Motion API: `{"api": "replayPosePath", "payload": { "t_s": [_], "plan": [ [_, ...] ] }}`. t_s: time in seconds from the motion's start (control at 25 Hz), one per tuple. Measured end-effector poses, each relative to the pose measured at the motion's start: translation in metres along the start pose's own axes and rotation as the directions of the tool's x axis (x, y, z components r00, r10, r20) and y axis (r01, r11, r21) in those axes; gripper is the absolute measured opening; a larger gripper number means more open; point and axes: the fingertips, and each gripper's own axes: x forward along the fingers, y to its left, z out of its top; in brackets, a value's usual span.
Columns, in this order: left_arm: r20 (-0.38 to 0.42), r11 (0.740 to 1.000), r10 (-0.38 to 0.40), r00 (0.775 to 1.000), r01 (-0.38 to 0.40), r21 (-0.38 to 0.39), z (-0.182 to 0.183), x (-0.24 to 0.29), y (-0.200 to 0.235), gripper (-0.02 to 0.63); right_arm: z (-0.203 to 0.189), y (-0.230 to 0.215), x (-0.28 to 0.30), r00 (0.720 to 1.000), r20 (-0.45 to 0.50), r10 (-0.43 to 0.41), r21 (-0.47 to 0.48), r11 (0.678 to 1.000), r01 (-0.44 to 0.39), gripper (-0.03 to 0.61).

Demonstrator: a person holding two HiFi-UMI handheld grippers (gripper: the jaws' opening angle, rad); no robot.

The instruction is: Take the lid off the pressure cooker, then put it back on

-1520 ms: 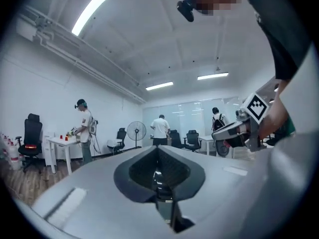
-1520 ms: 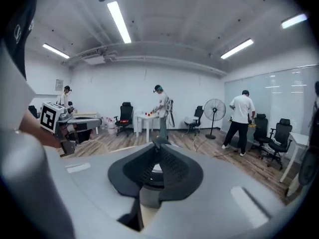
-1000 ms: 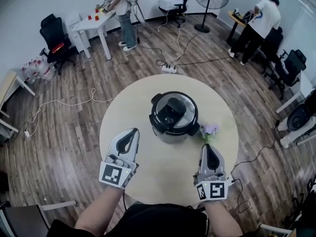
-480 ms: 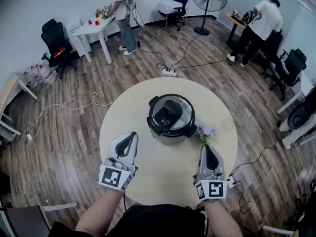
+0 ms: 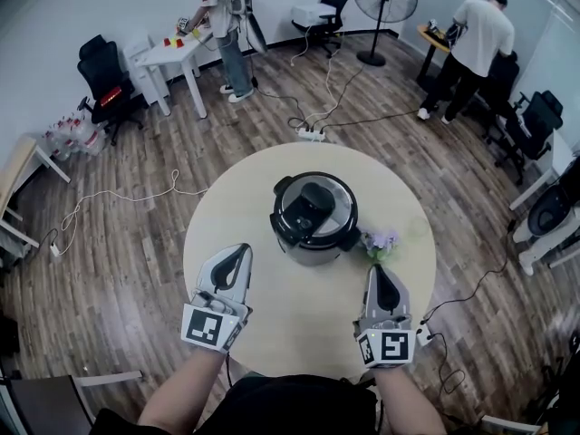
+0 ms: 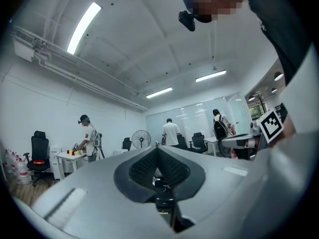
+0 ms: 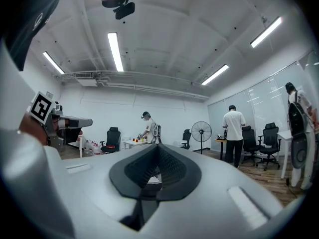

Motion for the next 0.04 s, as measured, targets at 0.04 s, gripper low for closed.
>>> {"api": "replayPosePath", "payload": {
  "t_s": [0.04],
  "plan": [
    [-0.001,1.0,0.0,1.0,0.0,-0.001,0.0001,0.0,0.0003,0.0,0.0002,0.0,-0.0001,1.0,-0.002,-0.001,-0.002,1.0,0.001,0.006]
  ]
}}
